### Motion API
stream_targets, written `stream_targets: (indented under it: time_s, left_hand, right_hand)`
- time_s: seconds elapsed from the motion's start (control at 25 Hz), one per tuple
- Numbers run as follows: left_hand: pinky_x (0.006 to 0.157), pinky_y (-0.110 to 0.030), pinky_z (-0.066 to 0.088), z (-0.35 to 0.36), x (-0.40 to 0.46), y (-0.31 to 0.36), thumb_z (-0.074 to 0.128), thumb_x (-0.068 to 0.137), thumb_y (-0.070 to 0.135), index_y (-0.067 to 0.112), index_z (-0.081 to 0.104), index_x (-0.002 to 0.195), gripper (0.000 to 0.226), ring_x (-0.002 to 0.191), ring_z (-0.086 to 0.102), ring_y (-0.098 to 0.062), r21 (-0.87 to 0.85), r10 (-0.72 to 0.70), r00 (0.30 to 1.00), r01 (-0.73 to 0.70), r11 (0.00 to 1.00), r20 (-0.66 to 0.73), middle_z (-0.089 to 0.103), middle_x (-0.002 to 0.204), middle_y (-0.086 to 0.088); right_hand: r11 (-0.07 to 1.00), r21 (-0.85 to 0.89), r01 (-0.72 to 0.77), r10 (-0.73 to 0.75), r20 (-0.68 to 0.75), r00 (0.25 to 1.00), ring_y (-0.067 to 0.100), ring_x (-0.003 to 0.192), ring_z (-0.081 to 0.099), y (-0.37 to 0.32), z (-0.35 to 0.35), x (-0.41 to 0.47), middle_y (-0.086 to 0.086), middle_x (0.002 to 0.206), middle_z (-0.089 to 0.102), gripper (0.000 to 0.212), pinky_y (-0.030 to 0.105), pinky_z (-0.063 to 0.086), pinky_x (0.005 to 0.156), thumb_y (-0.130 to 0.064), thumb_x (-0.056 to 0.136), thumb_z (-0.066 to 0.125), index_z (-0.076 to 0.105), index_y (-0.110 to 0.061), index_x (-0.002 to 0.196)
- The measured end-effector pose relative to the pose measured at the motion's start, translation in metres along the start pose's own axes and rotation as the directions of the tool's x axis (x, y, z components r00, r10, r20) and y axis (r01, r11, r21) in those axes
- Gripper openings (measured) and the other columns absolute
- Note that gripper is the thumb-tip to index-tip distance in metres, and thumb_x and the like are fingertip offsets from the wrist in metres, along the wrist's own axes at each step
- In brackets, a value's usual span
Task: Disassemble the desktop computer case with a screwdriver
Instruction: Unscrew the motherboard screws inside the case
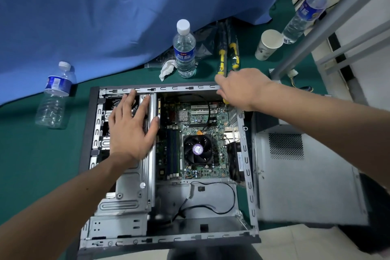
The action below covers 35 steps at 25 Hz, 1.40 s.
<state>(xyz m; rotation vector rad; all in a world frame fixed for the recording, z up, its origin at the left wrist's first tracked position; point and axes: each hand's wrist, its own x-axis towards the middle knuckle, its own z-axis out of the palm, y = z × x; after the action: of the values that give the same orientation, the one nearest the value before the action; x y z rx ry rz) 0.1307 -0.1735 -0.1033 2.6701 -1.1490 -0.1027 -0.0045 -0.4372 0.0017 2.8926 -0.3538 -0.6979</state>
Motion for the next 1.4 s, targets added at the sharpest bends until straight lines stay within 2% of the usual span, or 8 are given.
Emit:
stream_targets:
  time_s: [0.12,0.32,0.52,0.72,0.92,1.16,1.32,1.4]
  left_hand:
    - [0.116,-0.051,0.019,0.001,0.000,0.000,0.032,0.095,0.056,0.027,0.038,0.148,0.062,0.146,0.020,-0.028,0.004,0.005,1.000,-0.005,1.000,-0.001,0.020,0.161,-0.006]
    - [0.115,-0.052,0.021,0.002,0.000,-0.001,0.032,0.094,0.056,0.026,0.040,0.148,0.062,0.145,0.023,-0.029,-0.002,0.011,1.000,-0.012,1.000,-0.023,0.022,0.160,-0.007]
    - [0.115,-0.051,0.021,0.003,0.001,-0.002,0.032,0.094,0.056,0.026,0.040,0.148,0.062,0.144,0.023,-0.030,0.001,0.015,1.000,-0.015,1.000,-0.023,0.021,0.160,-0.006]
    - [0.115,-0.052,0.021,0.004,0.001,-0.004,0.031,0.095,0.057,0.027,0.038,0.149,0.062,0.145,0.022,-0.029,0.008,0.020,1.000,-0.020,1.000,-0.022,0.021,0.160,-0.006]
    - [0.114,-0.053,0.023,0.004,0.001,-0.003,0.031,0.095,0.057,0.026,0.039,0.148,0.062,0.144,0.023,-0.031,0.007,0.025,0.999,-0.025,1.000,-0.023,0.022,0.160,-0.007]
    - [0.114,-0.052,0.022,0.004,0.001,-0.004,0.031,0.095,0.057,0.027,0.038,0.148,0.062,0.145,0.023,-0.030,0.012,0.021,1.000,-0.021,1.000,-0.017,0.021,0.160,-0.007]
    - [0.113,-0.053,0.023,0.004,0.001,-0.003,0.031,0.094,0.057,0.026,0.039,0.148,0.062,0.144,0.023,-0.030,0.014,0.021,0.999,-0.021,1.000,-0.025,0.022,0.159,-0.007]
    - [0.113,-0.053,0.023,0.004,0.001,-0.003,0.031,0.094,0.057,0.026,0.039,0.148,0.062,0.144,0.024,-0.030,0.012,0.023,0.999,-0.023,1.000,-0.026,0.022,0.159,-0.007]
  right_hand:
    - [0.980,0.101,0.172,-0.185,0.145,0.972,0.026,0.102,0.036,0.007,-0.003,-0.001,0.013,0.120,0.040,0.041,0.041,0.042,0.075,-0.009,0.089,0.052,0.039,-0.018,0.127]
    - [0.994,-0.111,0.001,0.005,0.057,0.998,0.030,0.076,0.051,-0.003,-0.005,0.003,0.014,0.105,0.059,0.044,0.035,0.038,0.054,-0.048,0.104,0.027,0.042,-0.010,0.121]
    - [0.982,0.063,0.177,-0.184,0.117,0.976,0.027,0.099,0.039,0.003,-0.005,0.003,0.012,0.116,0.042,0.038,0.043,0.045,0.078,-0.012,0.090,0.054,0.039,-0.015,0.124]
    - [0.997,-0.072,-0.006,0.010,0.051,0.999,0.032,0.082,0.054,-0.001,-0.004,-0.003,0.014,0.103,0.056,0.045,0.040,0.044,0.060,-0.049,0.102,0.031,0.042,-0.010,0.120]
    - [0.977,0.048,0.207,-0.212,0.120,0.970,0.026,0.099,0.038,0.007,-0.005,-0.002,0.009,0.109,0.038,0.037,0.043,0.046,0.080,-0.015,0.091,0.052,0.042,-0.018,0.126]
    - [0.996,-0.089,0.003,0.003,0.065,0.998,0.033,0.087,0.057,0.002,-0.006,0.002,0.015,0.107,0.060,0.048,0.040,0.045,0.063,-0.052,0.102,0.028,0.044,-0.010,0.120]
    - [0.986,0.043,0.160,-0.164,0.135,0.977,0.028,0.105,0.038,0.007,-0.007,0.001,0.013,0.121,0.039,0.039,0.044,0.046,0.081,-0.015,0.089,0.055,0.041,-0.016,0.125]
    - [0.990,-0.068,0.120,-0.108,0.159,0.981,0.032,0.110,0.042,0.002,-0.007,0.000,0.015,0.126,0.037,0.048,0.041,0.045,0.072,-0.032,0.091,0.059,0.036,-0.016,0.131]
